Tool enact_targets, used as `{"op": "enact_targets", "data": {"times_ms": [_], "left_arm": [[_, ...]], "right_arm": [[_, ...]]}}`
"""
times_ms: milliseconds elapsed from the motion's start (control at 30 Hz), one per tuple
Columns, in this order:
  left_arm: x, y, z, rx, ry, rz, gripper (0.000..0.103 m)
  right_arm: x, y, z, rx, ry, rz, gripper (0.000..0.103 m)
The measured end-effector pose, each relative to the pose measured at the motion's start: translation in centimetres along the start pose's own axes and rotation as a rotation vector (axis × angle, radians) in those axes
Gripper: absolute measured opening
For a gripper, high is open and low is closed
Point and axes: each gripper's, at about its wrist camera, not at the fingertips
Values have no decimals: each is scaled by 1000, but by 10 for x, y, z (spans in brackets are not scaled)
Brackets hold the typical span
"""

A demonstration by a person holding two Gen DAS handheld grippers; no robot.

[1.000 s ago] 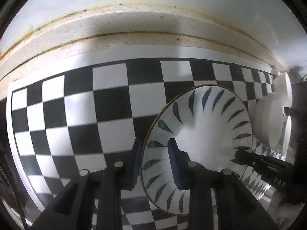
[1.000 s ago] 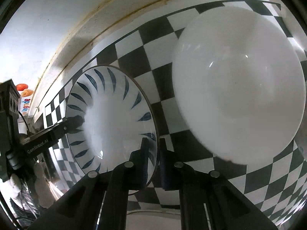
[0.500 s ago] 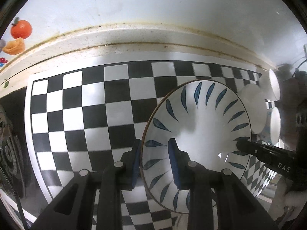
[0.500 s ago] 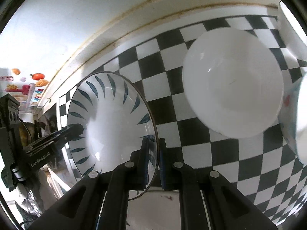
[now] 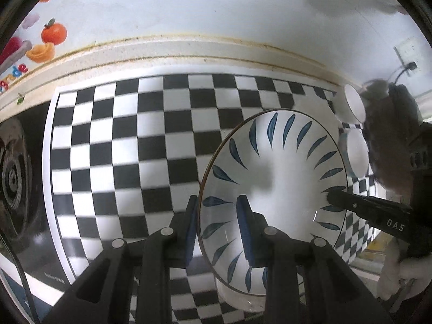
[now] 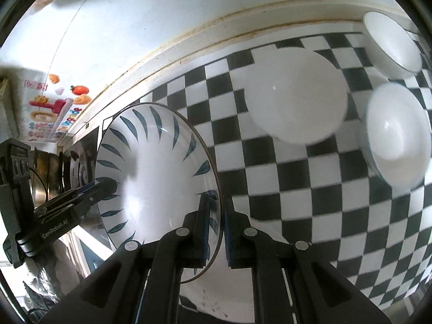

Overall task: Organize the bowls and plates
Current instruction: 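Carry the blue-striped plate with the left tool while the right tool lowers it onto the pink-rose plate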

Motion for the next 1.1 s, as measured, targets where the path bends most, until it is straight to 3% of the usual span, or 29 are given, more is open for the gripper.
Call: {"op": "enact_targets", "data": {"times_ms": [333, 567, 867, 1100], "left_arm": [[-59, -27, -5, -13, 41, 3, 25], [-90, -34, -29, -8, 105, 7, 25], [-117, -45, -64, 33, 180, -10, 25], [-121, -53, -73, 72, 187, -25, 25]], "right_arm": [[-67, -26, 23, -6, 40, 17, 11], [-100, -51, 12, -22, 92, 9, 11], [-119, -76, -12, -58, 144, 13, 11], [-120, -85, -20, -64, 158, 18, 10]]}}
Point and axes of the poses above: each gripper's, at about its wrist camera, not at the fingertips, and z roughly against the way its jaws point, y to its left, x to its top, and after that the axes turned 8 degrees about -y, right-handed
